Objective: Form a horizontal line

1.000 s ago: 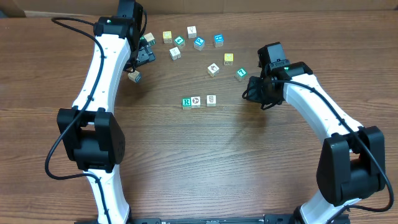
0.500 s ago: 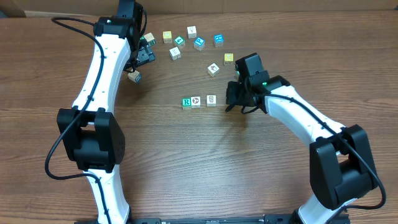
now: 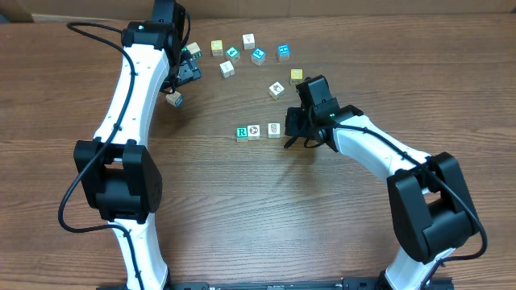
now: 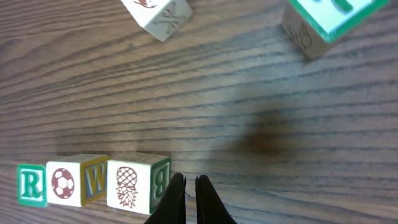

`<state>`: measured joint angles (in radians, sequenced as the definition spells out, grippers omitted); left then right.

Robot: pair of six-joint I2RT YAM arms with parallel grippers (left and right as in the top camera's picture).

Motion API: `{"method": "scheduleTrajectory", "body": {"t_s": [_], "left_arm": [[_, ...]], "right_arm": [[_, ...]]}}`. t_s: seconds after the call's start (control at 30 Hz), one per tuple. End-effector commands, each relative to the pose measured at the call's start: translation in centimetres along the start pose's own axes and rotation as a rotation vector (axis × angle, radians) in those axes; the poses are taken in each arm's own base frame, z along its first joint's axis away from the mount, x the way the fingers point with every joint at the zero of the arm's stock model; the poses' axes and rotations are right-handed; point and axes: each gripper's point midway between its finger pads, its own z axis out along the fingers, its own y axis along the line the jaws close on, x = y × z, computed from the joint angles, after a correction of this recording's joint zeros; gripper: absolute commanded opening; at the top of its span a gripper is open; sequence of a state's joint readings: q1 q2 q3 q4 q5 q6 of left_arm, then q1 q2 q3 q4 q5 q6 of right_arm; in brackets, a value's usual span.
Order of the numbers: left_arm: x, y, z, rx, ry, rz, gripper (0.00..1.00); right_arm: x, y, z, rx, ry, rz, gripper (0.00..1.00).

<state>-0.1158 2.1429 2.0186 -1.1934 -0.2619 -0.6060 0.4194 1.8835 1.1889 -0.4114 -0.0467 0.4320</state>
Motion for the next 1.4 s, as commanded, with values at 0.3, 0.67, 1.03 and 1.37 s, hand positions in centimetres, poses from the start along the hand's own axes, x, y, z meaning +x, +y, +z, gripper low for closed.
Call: {"method": "scheduleTrajectory", "body": {"t_s": [0.3,0.67,1.03,1.37], "left_arm": [[-0.7,-0.2,-1.5,0.026,-0.03,-0.001,1.0],[-0.7,-0.2,-1.5,0.026,-0.03,-0.001,1.0],[-0.7,-0.2,-1.5,0.026,-0.03,-0.001,1.0],[-0.7,-0.2,-1.5,0.026,-0.03,-0.001,1.0]], "right_arm": [[1.2,-0.6,1.7,0.022,0.036,0.07,0.04],[2.0,-1.1,2.4,0.038,0.066,0.072,0.04],[1.6,-0.9,2.6,0.029,0.05,0.071,0.04],[2.2,0.1,2.6,-0.03,0.084,0.072,0.04]]}}
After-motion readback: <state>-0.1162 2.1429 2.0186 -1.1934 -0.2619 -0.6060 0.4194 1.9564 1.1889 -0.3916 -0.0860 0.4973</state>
